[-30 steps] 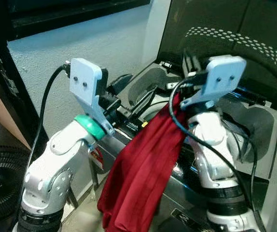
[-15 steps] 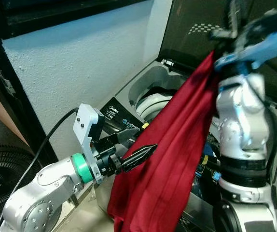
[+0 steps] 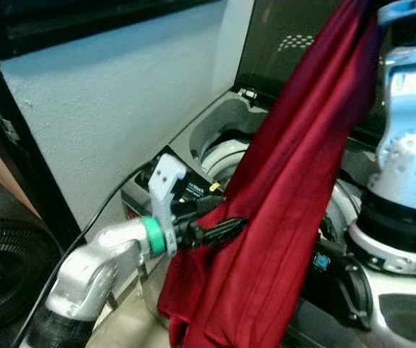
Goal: Clothes washing
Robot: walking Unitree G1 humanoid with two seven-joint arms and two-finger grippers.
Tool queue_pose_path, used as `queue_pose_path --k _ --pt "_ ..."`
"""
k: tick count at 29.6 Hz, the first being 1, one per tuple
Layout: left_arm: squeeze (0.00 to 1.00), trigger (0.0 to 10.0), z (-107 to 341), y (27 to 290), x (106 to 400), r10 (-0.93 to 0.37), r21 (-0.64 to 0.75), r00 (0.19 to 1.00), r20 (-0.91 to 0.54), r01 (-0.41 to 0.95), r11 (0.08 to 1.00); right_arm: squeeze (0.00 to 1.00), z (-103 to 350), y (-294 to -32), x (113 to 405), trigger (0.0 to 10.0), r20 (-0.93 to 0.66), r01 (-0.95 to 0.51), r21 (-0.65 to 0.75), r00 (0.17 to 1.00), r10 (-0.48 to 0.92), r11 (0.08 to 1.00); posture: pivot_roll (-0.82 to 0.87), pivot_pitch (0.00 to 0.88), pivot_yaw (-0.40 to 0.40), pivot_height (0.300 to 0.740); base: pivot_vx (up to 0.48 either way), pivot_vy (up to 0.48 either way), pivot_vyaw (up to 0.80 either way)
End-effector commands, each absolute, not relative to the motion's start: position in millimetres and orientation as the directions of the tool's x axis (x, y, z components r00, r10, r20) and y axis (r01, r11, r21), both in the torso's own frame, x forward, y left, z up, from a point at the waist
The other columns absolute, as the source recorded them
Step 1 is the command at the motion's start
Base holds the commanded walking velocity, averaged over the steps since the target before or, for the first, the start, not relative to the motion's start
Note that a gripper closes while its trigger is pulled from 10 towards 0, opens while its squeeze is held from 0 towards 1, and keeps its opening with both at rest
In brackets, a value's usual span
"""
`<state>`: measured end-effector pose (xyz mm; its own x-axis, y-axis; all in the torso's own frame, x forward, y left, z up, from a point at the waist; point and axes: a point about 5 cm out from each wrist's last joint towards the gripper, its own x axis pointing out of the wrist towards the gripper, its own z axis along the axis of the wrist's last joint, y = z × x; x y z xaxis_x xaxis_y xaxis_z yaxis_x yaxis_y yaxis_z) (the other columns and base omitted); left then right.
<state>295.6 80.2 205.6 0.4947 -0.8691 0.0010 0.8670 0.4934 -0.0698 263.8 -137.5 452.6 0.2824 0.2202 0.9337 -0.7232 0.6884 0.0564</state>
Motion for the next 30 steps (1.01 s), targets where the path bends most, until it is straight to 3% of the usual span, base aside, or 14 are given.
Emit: queue_pose_path --k 1,4,5,7,8,11,12,15,16,18,20,22,26,30 --pt "0.00 10.0 203.1 76.4 306.0 -0.862 -0.007 0.506 -0.022 0.862 0.506 0.00 467.1 -142.6 246.9 10.0 0.955 -0.759 -0.004 0.191 0.228 0.651 0.09 0.005 -0.012 0.740 0.000 0.000 0.00" --pt "0.00 10.0 209.3 75.7 319.9 -0.843 0.063 0.537 -0.016 0.842 0.535 0.00 472.5 -146.1 239.5 10.0 0.959 -0.784 -0.026 0.155 0.236 0.620 0.09 0.005 -0.012 0.740 0.000 0.000 0.00" --pt "0.00 10.0 219.9 82.1 338.0 -0.783 0.130 0.622 0.014 0.775 0.618 0.00 473.5 -152.2 236.2 10.0 0.962 -0.788 -0.028 0.145 0.230 0.615 0.08 0.003 -0.007 0.740 0.000 0.000 0.00" --pt "0.00 10.0 224.8 84.8 345.1 -0.756 0.157 0.654 0.029 0.744 0.649 0.00 473.9 -154.7 234.7 10.0 0.964 -0.790 -0.029 0.141 0.227 0.613 0.08 0.003 -0.007 0.740 0.000 0.000 0.00" --pt "0.00 10.0 235.1 96.6 357.5 -0.671 0.209 0.739 0.066 0.647 0.733 0.00 471.2 -160.5 236.5 10.0 0.964 -0.779 -0.012 0.158 0.215 0.627 0.07 0.004 0.000 0.740 0.000 0.000 0.00" --pt "0.00 10.0 249.2 111.6 371.5 -0.556 0.265 0.822 0.126 0.512 0.817 0.00 467.8 -167.9 238.4 10.0 0.963 -0.766 0.008 0.179 0.202 0.643 0.07 0.004 0.000 0.740 0.000 0.000 0.00" --pt "0.00 10.0 265.8 134.1 382.4 -0.414 0.313 0.891 0.186 0.346 0.885 0.00 459.2 -175.7 245.3 10.0 0.955 -0.733 0.044 0.230 0.187 0.678 0.07 0.006 0.003 0.740 0.000 0.000 0.00" --pt "0.00 10.0 276.8 148.9 387.3 -0.323 0.335 0.919 0.228 0.238 0.912 0.00 453.1 -180.5 249.9 10.0 0.948 -0.710 0.067 0.265 0.178 0.701 0.07 0.006 0.003 0.740 0.000 0.000 0.00" --pt "0.00 10.0 295.4 173.8 391.0 -0.182 0.352 0.935 0.304 0.068 0.933 0.00 441.2 -184.1 258.6 10.0 0.927 -0.664 0.084 0.325 0.186 0.743 0.07 0.008 0.004 0.740 0.000 0.000 0.00" --pt "0.00 10.0 295.4 173.8 391.0 -0.182 0.352 0.935 0.304 0.068 0.933 0.00 441.2 -184.1 258.6 10.0 0.927 -0.664 0.084 0.325 0.186 0.743 0.07 0.008 0.004 0.740 0.000 0.000 0.00" --pt "0.00 10.0 337.7 219.3 384.2 0.023 0.386 0.873 0.487 -0.239 0.891 0.00 400.2 -172.5 288.2 10.0 0.811 -0.493 -0.021 0.500 0.303 0.870 0.08 0.014 0.001 0.740 0.000 0.000 0.00" --pt "0.00 10.0 351.8 231.8 379.2 0.062 0.393 0.832 0.551 -0.325 0.860 0.00 378.9 -162.8 300.4 10.0 0.730 -0.419 -0.127 0.575 0.371 0.899 0.08 0.014 0.001 0.740 0.000 0.000 0.00" --pt "0.00 10.0 355.8 235.6 378.9 0.004 0.450 0.838 0.546 -0.297 0.842 0.00 334.3 -133.0 315.6 10.0 0.533 -0.349 -0.418 0.654 0.537 0.839 0.08 0.015 -0.002 0.740 0.000 0.000 0.00" --pt "0.00 10.0 323.3 210.7 388.8 -0.220 0.501 0.902 0.371 0.006 0.865 0.00 290.3 -98.1 318.7 10.0 0.341 -0.385 -0.613 0.659 0.671 0.690 0.10 0.022 -0.008 0.740 0.000 0.000 0.00"
